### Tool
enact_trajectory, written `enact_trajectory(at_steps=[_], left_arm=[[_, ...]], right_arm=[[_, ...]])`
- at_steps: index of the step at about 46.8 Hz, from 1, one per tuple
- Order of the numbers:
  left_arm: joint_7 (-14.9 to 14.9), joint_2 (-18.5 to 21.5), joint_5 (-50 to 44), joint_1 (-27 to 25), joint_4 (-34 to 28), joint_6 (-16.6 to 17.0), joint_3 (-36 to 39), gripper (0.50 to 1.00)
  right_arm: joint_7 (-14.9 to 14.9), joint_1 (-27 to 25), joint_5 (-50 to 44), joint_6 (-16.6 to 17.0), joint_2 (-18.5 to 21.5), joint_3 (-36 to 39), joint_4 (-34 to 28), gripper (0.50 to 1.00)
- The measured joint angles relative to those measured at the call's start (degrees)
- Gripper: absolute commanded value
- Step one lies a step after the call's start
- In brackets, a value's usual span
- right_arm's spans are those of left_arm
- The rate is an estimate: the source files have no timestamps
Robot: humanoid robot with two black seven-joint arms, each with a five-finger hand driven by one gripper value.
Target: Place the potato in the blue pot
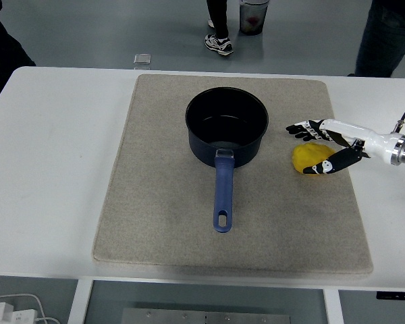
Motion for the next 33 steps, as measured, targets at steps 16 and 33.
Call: enact_trajectory(at_steps=[16,33], left_arm=[[0.0,0.0,0.0,0.0,0.0,0.0,0.0,0.996],[0.0,0.0,0.0,0.0,0.2,0.0,0.0,0.996]], right_arm=[[1.1,-0.5,-0.1,-1.3,-0.3,-0.1,-0.6,0.926],[3.2,-1.8,-0.1,-1.4,-0.2,0.1,-3.1,0.926]])
